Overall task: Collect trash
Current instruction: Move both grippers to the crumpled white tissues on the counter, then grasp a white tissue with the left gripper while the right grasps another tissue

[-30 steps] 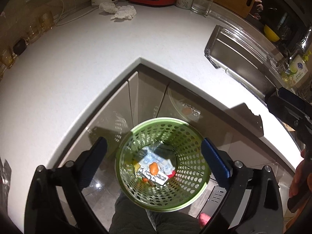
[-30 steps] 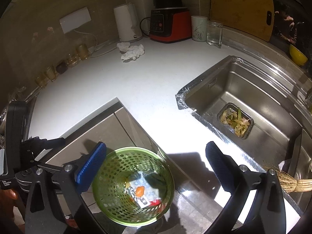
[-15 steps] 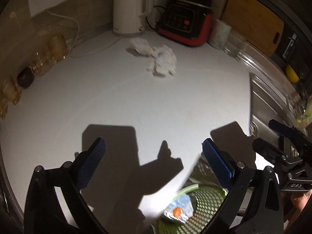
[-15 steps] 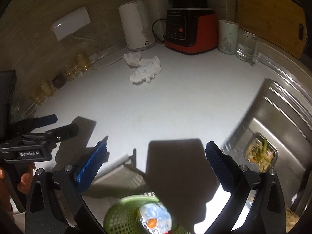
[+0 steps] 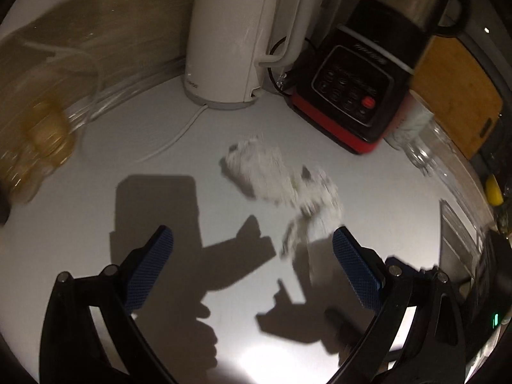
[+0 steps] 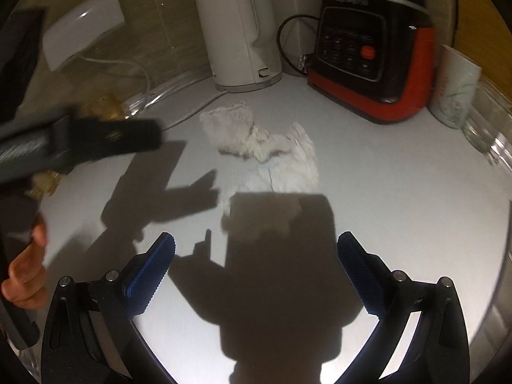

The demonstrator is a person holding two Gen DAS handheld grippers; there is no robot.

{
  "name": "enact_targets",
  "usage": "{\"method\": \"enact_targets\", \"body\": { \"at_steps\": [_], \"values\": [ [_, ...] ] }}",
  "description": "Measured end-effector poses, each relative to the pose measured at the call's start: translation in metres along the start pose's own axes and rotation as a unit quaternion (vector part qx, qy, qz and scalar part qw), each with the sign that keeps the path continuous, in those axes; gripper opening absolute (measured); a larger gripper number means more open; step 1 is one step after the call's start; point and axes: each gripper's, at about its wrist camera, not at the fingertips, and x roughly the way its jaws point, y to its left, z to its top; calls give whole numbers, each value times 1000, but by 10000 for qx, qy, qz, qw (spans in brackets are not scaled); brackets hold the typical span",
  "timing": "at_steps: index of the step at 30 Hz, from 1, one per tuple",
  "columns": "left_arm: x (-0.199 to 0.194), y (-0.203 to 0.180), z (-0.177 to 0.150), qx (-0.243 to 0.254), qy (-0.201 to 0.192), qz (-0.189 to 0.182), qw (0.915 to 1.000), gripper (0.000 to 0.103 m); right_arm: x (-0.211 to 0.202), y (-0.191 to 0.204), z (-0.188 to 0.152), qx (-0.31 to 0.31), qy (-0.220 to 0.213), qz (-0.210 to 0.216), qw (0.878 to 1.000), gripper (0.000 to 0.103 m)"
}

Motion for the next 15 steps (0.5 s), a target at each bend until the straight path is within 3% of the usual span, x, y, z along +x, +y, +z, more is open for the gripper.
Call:
{"method": "enact_targets", "body": {
  "at_steps": [6, 13, 15],
  "values": [
    [56, -6, 38, 127, 186, -154, 9996, 95, 33, -2, 21, 51, 140, -80, 9999, 101],
    [98, -8, 50, 189, 443, 21, 9988, 95, 53, -2, 28, 54, 225, -188, 9996, 101],
    [103, -7, 49, 182, 477, 50, 9987, 82, 57, -4, 27, 110, 228, -219, 9994, 101]
  ]
}}
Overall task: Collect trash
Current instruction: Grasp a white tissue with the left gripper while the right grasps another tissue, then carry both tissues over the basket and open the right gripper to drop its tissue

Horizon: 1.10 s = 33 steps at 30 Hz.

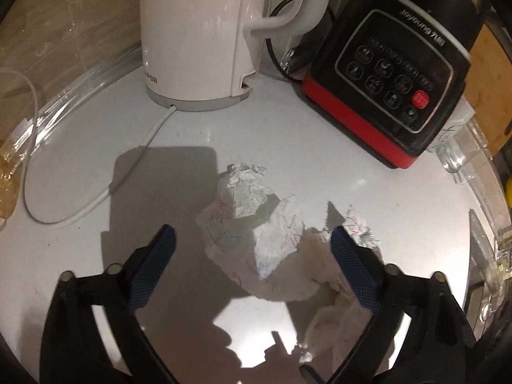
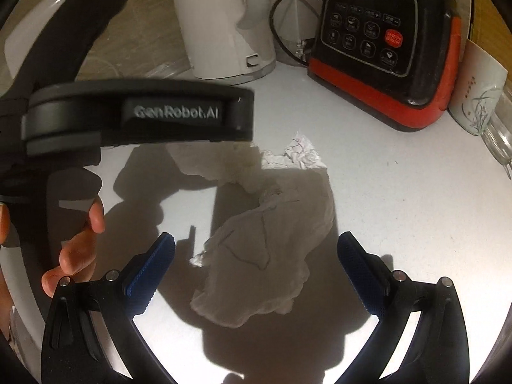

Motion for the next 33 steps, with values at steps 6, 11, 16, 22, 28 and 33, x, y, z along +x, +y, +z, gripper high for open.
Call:
{"method": "enact_targets", "body": {
  "at_steps": [6, 11, 16, 22, 28, 33],
  "values": [
    [18, 8, 3, -130, 213, -76, 9997, 50, 3, -4, -3, 128, 38, 55, 9999, 101],
    [14, 8, 5, 38, 122, -148, 9998, 20, 3, -4, -4, 68, 57, 4, 10000, 101],
    [-3, 18, 2, 26, -107, -44, 9999, 15, 6, -1, 0, -4, 51, -46, 10000, 95],
    [-30, 35, -12, 7, -339, 91, 9994, 15, 19, 10, 7, -228, 114, -337, 9991, 66],
    [-55, 42, -31, 70, -542, 414, 9976, 15, 16, 13, 7, -253, 95, -462, 9986, 20],
    [-73, 43, -46, 17, -576, 515, 9970, 15, 2, 8, 0, -81, 30, -311, 9995, 17]
  ]
}}
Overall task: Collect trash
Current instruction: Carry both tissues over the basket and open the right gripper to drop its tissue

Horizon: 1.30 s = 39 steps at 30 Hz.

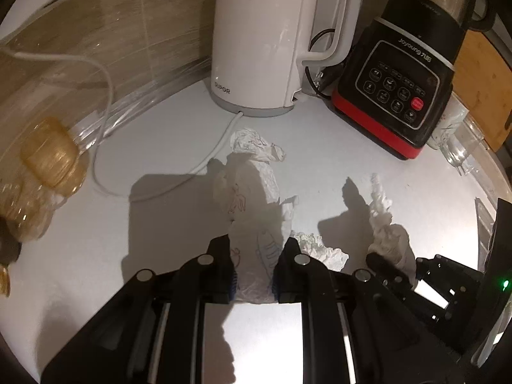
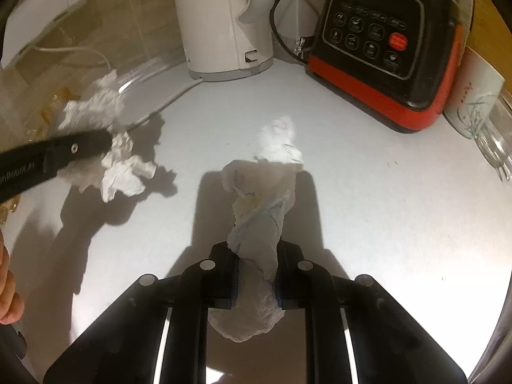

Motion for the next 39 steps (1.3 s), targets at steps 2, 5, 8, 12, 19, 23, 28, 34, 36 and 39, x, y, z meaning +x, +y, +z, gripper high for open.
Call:
{"method": "enact_targets", "body": {
  "at_steps": [2, 5, 8, 12, 19, 23, 28, 34, 36, 39],
  "values": [
    [-13, -1, -10, -21, -28, 50, 10000, 15, -12, -1, -5, -3, -89, 44, 10000, 17],
    [-35, -5, -29, -47, -90, 84, 9999, 15, -41, -3, -21, -23, -226, 97, 9997, 17],
    [-64, -14, -54, -82, -150, 102, 9998, 15, -70, -9, -42, 26, -298, 205, 9993, 17],
    [-102, -28, -96, -178, -189, 124, 9996, 15, -111, -19, -80, 87, -313, 340, 9989, 17],
    [-164, -46, -183, -355, -117, 156, 9992, 15, -177, -32, -156, 47, -276, 472, 9985, 17],
    [-194, -51, -232, -460, -41, 165, 9988, 15, -211, -35, -202, -49, -205, 592, 9980, 18],
    [-229, -58, -294, -580, 23, 209, 9981, 15, -253, -29, -264, -322, -88, 740, 9967, 18],
    [-256, -66, -360, -674, 155, 146, 9975, 15, -281, -22, -328, -471, 127, 898, 9948, 18],
    [-260, -67, -377, -668, 240, 111, 9974, 15, -284, -20, -346, -531, 218, 926, 9940, 18],
    [-263, -69, -397, -727, 336, 87, 9968, 15, -277, -19, -366, -610, 377, 930, 9931, 18]
  ]
}}
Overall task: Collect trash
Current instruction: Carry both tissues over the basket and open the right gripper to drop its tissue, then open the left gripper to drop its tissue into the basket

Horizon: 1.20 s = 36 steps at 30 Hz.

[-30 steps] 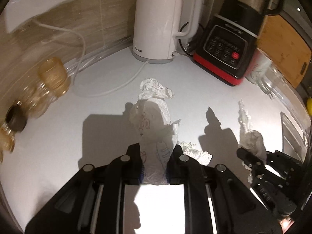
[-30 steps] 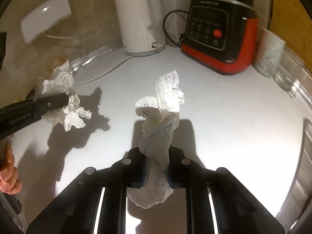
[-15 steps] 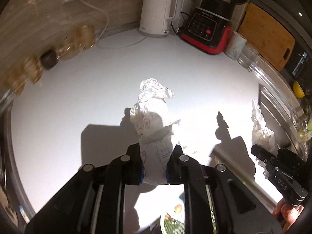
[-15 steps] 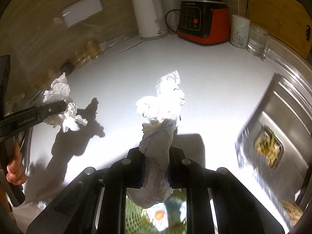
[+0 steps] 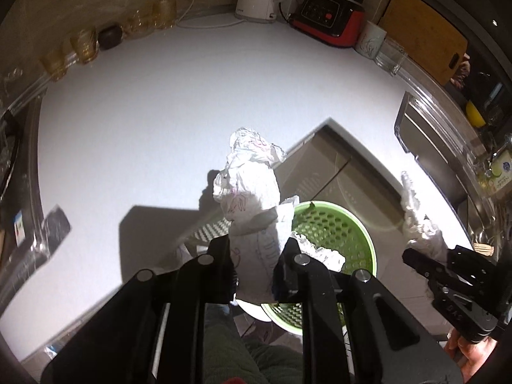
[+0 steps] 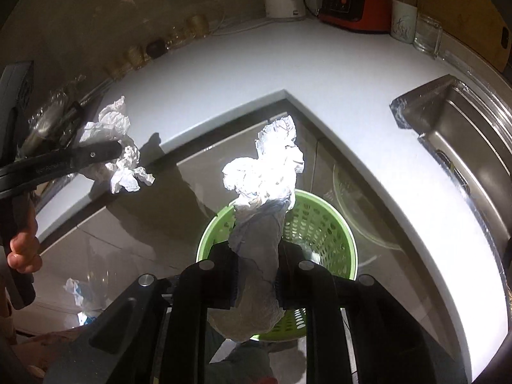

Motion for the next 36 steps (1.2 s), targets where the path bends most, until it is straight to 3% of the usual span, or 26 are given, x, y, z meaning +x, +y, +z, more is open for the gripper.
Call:
{"method": "enact_targets", "body": {
  "at_steps": [5, 6, 7, 8, 10, 13, 16, 26, 31, 36],
  "values": [
    [-4, -2, -15, 10, 28, 84, 10000, 15, 33, 0, -14, -89, 270, -61, 9996, 22],
    [-5, -4, -17, 33, 22, 78, 10000, 15, 40, 1, -16, -120, 337, -106, 9993, 28],
    [-7, -4, -18, 59, 11, 79, 10000, 15, 47, 1, -18, -146, 415, -113, 9990, 45],
    [-8, -6, -19, 79, 1, 82, 9999, 15, 55, 2, -20, -180, 520, -84, 9985, 54],
    [-7, -8, -20, 113, 15, 84, 9999, 15, 58, 4, -23, -226, 530, -96, 9983, 83],
    [-6, -10, -20, 125, 37, 72, 9999, 15, 53, 7, -25, -291, 459, -133, 9984, 95],
    [-3, -13, -21, 161, 78, 53, 9998, 15, 45, 9, -21, -313, 386, -149, 9987, 100],
    [13, -29, -20, 469, 275, -101, 9985, 15, 25, 5, -22, -233, 303, -221, 9990, 100],
    [43, -55, -30, 745, 767, -581, 9926, 15, -8, -6, -24, -304, 51, -574, 9979, 101],
    [76, -90, -45, 1150, 1065, -720, 9850, 15, -40, -35, -33, -27, -144, -913, 9957, 101]
  ]
}}
